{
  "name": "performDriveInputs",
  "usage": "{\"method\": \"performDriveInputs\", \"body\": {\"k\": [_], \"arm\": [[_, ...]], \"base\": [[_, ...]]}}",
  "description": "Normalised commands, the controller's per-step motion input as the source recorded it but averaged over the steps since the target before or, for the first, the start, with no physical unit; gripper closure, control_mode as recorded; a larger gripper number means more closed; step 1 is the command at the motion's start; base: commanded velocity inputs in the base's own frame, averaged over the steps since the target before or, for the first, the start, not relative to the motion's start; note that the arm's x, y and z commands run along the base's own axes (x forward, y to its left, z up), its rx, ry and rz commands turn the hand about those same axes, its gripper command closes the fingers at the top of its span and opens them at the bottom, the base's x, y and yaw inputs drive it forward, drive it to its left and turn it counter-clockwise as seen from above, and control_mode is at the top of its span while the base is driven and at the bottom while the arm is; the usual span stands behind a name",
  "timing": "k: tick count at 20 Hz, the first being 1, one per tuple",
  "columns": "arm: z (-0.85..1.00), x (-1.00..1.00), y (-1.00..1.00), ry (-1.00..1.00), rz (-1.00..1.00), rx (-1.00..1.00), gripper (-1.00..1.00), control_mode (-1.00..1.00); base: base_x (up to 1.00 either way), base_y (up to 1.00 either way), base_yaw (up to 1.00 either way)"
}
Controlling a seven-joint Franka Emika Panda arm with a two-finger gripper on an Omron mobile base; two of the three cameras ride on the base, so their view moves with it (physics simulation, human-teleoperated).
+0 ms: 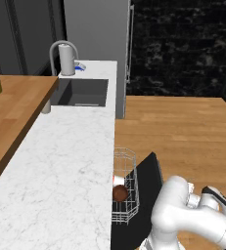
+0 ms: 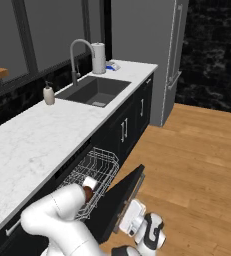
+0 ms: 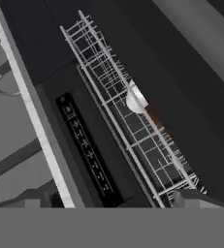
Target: Pick up the cup and bowl from the counter, place them in the dishwasher, and close the dishwasher door.
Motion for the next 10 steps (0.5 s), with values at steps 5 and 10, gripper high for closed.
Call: {"method": "performDriveInputs", "body": {"k": [5, 10], "arm": [[-0.67, 0.26, -0.14, 0.08, 0.13, 0.06, -1.00, -1.00], [-0.02, 0.18, -0.72, 0.07, -0.03, 0.00, -1.00, -1.00]], "base": [[0.00, 0.00, 0.00], [0.00, 0.00, 0.00]]}}
